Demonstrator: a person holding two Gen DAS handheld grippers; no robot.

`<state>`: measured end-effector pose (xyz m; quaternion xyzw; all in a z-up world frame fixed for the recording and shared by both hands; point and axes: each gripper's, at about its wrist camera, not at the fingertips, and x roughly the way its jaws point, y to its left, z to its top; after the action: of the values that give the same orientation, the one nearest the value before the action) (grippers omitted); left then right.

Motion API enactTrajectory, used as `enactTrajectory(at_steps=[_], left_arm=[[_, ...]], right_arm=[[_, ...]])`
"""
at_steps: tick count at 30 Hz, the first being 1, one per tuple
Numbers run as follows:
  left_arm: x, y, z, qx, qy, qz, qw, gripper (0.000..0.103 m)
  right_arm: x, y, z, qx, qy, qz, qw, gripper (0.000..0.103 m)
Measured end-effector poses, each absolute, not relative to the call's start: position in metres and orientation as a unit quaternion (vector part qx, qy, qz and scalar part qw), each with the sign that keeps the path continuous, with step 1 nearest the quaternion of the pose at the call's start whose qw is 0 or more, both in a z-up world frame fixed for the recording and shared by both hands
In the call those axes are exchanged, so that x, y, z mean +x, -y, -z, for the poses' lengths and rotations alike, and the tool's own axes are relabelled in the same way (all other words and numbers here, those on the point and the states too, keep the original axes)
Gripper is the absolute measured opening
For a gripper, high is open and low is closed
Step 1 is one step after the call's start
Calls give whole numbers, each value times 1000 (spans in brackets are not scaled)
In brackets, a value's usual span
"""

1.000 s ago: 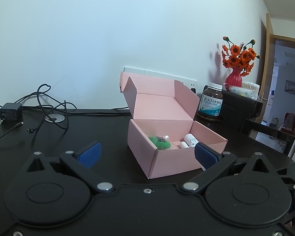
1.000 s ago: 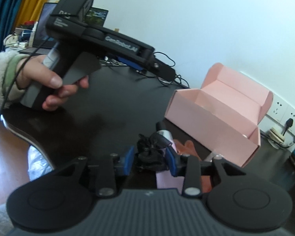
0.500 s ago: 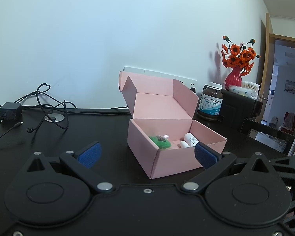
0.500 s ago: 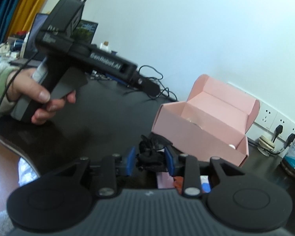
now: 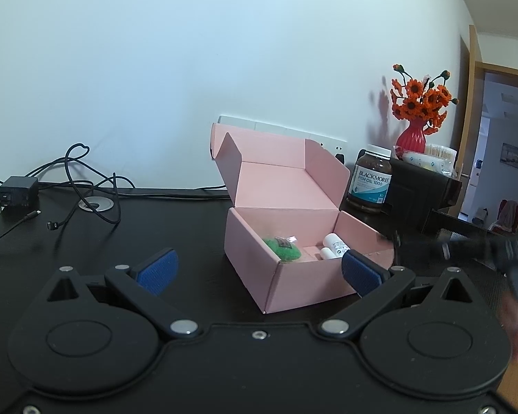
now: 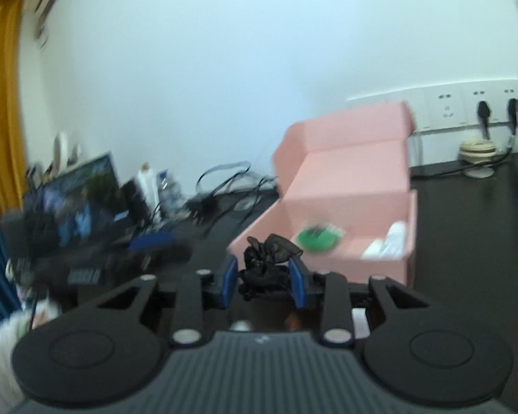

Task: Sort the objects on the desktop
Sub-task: 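Lift the black clip with the right gripper and lower it into the pink box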

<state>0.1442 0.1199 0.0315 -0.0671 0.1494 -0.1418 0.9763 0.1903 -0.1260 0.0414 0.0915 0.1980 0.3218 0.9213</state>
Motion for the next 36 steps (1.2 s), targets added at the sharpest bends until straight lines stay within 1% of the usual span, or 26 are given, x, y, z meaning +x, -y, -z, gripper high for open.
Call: enactTrajectory(at_steps=[3,7,9,16,20,26,36], left_arm=[[143,-118,-32,-62,-147,142,977,103],[142,-117,-32,-58,-145,142,977,103],[142,-117,-32,-58,-145,143,977,103],[142,-119,-32,-61,-145,144,977,103],[143,-119,-32,-61,-145,144,977,103],[143,-119,-32,-61,-145,145,977,103],[143,-119,-31,-59,-146,147,977,103]], right_arm=[[229,138,-50,126,-214,-312,917,32],[267,139,-56,166,-265,-305,900,32],[280,134,-56,168,-285,-297,896,32],[312,108,-44,105,-334,-255,901,32],[321,93,-40,52,-339,-232,910,32],[326,84,-38,2,-355,-202,913,32],[328,84,-38,-20,-346,-176,921,32]])
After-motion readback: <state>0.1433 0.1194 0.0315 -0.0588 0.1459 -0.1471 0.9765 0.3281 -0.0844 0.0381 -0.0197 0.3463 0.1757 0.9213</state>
